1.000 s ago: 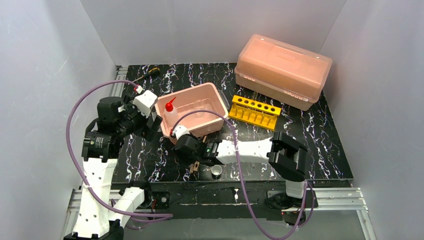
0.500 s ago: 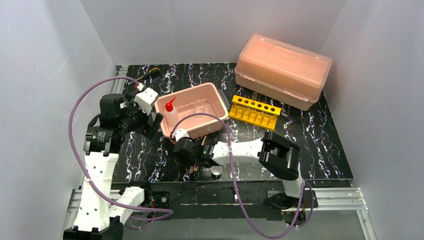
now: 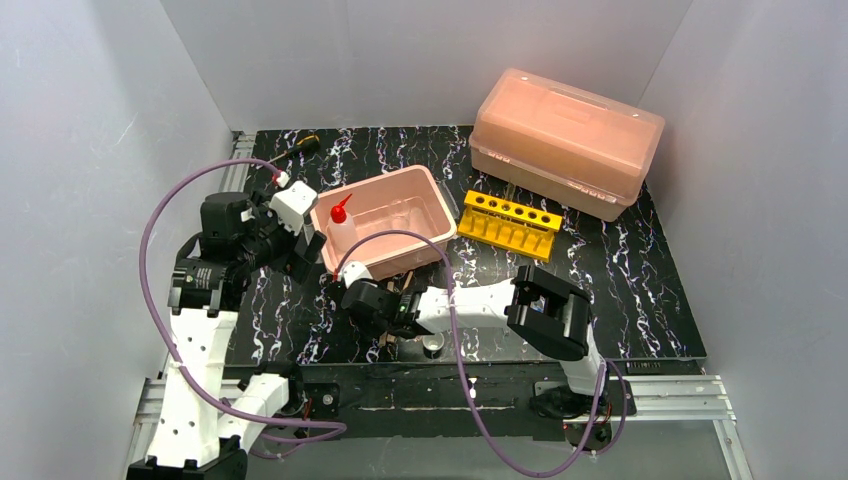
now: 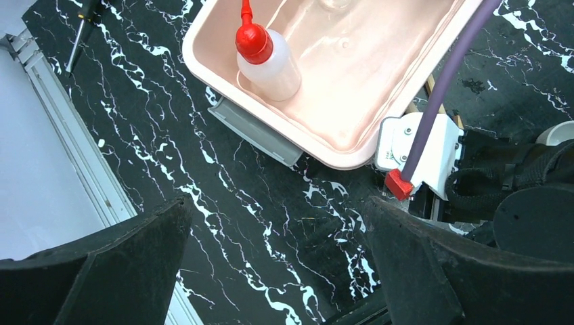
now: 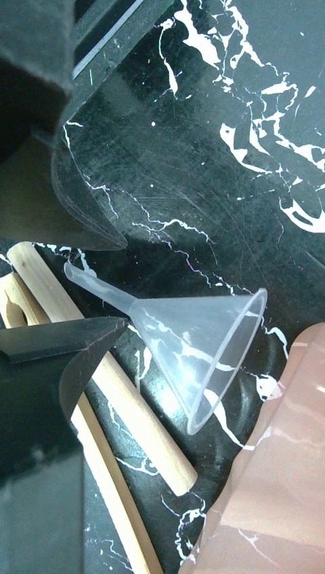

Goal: Organize the chemistry lab equipment

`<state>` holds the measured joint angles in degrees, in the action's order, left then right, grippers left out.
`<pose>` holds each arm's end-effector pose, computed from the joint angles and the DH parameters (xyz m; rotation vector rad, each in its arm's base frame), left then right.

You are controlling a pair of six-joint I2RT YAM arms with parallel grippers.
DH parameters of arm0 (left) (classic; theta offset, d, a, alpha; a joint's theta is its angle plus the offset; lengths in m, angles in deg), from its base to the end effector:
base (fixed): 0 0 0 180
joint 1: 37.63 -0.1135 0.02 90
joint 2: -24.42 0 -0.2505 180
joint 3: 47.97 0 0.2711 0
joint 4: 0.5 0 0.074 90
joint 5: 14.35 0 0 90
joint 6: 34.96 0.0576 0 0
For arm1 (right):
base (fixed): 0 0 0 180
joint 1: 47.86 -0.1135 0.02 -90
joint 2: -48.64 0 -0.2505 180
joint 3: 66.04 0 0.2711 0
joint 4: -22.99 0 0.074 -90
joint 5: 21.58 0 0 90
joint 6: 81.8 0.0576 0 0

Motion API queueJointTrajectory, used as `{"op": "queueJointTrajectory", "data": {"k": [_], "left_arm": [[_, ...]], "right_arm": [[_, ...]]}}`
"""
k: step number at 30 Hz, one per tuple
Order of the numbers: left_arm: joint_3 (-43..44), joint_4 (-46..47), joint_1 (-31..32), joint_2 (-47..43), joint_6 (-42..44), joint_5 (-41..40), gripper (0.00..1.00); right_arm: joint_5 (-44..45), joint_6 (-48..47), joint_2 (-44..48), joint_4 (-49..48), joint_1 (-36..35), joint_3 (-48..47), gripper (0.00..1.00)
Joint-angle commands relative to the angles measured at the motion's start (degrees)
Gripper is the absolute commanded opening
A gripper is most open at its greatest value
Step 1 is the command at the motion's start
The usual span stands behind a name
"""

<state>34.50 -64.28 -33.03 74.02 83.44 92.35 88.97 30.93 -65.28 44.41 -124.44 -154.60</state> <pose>0.1942 -0.0322 0.3850 0.7561 1.9438 -0.0556 0.1251 0.4371 0.1331 -0.9165 2.1783 0.4350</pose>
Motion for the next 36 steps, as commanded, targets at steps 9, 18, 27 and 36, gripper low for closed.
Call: {"op": "queueJointTrajectory", "data": {"k": [9,18,27,36], "left_arm": [[1.69,-0.27,-0.32,1.19,-2.07,-3.15,0.98],[8.53,0.09,-0.38,5.27,-7.33,-7.63,0.98],[13.07,4.61,-0.36,6.50,-11.73,-13.11,0.98],[12.91,4.62,-0.33,6.07,-12.26,-12.19,0.98]], "right_arm": [[-1.22,0.85,-1.30,-0.38,-0.33,-2.15,0.25],[-2.18,-2.34,6.14,-1.07,-0.37,-2.59,0.13],[-1.33,-6.67,22.92,1.43,0.06,-0.59,0.04],[-6.81,-4.34,30.05,3.23,11.83,-2.29,0.02]]}}
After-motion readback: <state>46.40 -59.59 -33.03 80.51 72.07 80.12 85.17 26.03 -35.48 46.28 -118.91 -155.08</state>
